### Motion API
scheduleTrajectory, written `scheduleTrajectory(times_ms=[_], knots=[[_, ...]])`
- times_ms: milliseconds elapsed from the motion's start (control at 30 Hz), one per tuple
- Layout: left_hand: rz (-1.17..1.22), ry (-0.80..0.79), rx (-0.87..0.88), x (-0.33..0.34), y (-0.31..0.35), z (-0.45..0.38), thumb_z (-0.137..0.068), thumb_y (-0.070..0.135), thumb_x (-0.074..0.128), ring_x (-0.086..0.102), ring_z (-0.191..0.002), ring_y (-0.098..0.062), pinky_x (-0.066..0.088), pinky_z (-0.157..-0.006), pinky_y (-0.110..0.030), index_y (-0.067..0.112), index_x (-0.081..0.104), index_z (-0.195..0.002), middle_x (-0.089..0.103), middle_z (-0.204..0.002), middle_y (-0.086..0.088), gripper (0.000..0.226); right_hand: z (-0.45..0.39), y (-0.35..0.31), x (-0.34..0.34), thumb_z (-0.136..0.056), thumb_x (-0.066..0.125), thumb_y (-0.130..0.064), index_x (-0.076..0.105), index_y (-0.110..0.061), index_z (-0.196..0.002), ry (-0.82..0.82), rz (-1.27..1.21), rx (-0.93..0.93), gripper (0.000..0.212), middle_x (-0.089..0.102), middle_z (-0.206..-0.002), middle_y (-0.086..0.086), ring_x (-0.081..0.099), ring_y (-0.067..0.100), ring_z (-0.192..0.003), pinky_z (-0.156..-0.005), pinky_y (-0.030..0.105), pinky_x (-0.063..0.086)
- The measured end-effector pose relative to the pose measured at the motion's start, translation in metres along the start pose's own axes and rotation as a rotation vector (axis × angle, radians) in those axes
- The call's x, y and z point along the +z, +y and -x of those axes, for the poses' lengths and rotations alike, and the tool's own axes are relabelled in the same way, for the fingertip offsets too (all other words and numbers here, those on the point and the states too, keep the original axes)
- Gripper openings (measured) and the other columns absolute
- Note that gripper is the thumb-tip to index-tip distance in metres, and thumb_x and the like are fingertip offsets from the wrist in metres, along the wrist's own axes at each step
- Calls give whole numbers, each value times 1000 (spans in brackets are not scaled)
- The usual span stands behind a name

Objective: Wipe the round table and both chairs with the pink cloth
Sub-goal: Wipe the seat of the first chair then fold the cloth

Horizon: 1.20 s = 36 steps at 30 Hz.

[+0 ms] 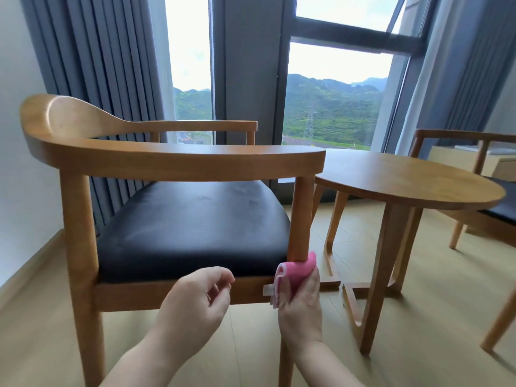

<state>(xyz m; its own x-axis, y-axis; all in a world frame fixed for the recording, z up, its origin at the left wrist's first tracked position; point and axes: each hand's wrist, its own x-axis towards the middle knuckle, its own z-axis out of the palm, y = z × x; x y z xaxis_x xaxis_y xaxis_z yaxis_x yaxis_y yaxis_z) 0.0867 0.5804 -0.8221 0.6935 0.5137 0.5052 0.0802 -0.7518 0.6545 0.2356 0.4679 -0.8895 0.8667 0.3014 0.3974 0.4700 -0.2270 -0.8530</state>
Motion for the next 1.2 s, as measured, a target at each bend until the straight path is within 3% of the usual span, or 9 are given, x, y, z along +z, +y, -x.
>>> scheduleTrajectory(times_ms=[167,300,367,500,600,833,967,1067,1200], knots=[[37,-20,17,-2,3,-3,-84,17,64,49,-49,-8,47,-53,-27,35,64,-79,57,-63,14,19,-11,-17,-5,-87,50,-53,17,-20,-150,47,-11,-54,79,45,-137,0,48,17,-123,-101,39,47],[28,-51,27,-5,4,-2,-85,18,61,48,-48,-7,45,-52,-23,35,63,-79,55,-59,14,18,-31,-46,-15,-84,48,-55,32,-15,-139,98,24,-132,71,54,-114,1,59,17,-102,-85,38,56],[20,-64,24,-7,4,-1,-86,19,61,48,-48,-7,44,-52,-21,35,63,-80,55,-58,16,17,-44,-61,-22,-82,46,-58,33,-12,-139,115,55,-188,75,55,-114,2,60,19,-100,-83,36,56],[3,-80,20,-12,6,1,-85,20,60,48,-48,-6,44,-52,-22,35,62,-80,56,-60,17,16,-67,-84,-27,-90,57,-43,34,-8,-139,181,128,-239,64,53,-120,6,57,23,-104,-83,26,46],[-7,-86,28,-13,8,0,-85,18,59,48,-47,-6,40,-50,-17,33,62,-80,56,-61,19,16,-80,-94,-32,-93,55,-39,35,-5,-138,197,171,-227,59,52,-125,11,55,28,-109,-85,31,44],[-11,-98,30,-13,9,0,-85,15,59,49,-48,-3,36,-48,-11,32,62,-80,56,-62,26,18,-104,-110,-33,-95,53,-39,45,-7,-123,275,179,-235,43,55,-108,3,57,23,-94,-69,23,32],[-28,-102,30,-13,8,1,-86,15,59,51,-51,-1,38,-50,-11,30,63,-82,55,-56,19,16,-101,-98,-28,-95,54,-33,45,-2,-123,316,156,-297,42,58,-110,12,57,29,-94,-63,15,25],[-46,-115,30,-13,5,2,-87,16,58,52,-54,0,37,-51,-10,32,62,-82,52,-55,17,17,-95,-88,-25,-95,55,-32,43,-3,-130,303,127,-315,48,58,-111,11,55,21,-89,-63,12,28],[-49,-114,4,-12,2,3,-87,16,59,52,-54,-2,39,-51,-12,30,64,-84,54,-56,18,15,-70,-58,-16,-95,52,-41,34,-14,-141,221,71,-305,56,56,-110,-3,56,7,-85,-68,16,44]])
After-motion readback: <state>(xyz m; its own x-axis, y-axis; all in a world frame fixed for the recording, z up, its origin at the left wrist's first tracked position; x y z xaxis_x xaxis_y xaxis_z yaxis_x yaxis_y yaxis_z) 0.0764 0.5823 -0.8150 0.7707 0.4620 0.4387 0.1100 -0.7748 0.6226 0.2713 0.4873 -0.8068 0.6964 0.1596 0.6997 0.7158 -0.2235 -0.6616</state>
